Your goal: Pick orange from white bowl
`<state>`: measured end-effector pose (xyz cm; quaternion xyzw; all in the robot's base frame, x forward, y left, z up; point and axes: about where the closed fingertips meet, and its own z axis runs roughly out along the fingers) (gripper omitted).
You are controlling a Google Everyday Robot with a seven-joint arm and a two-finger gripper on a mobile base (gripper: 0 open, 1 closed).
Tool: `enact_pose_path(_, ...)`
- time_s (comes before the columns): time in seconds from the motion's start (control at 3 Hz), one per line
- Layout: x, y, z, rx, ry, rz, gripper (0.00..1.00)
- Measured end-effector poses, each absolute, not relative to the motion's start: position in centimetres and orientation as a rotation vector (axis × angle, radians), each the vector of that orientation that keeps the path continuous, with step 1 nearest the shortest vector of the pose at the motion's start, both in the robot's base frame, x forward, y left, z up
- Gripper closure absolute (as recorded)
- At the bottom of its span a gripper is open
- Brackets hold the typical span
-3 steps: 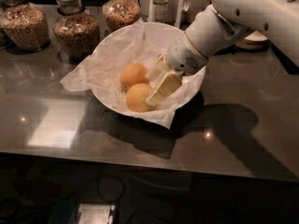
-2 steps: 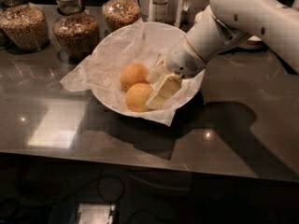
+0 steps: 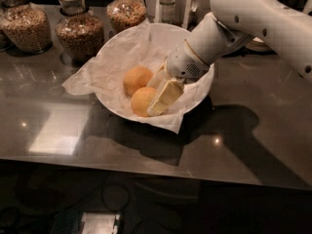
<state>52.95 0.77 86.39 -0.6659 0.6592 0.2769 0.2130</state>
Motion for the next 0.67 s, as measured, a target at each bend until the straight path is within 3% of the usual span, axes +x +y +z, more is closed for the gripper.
enact_pose_path(0.67,52.50,1.89,86.62,-1.892,1.821,0.778,0.33)
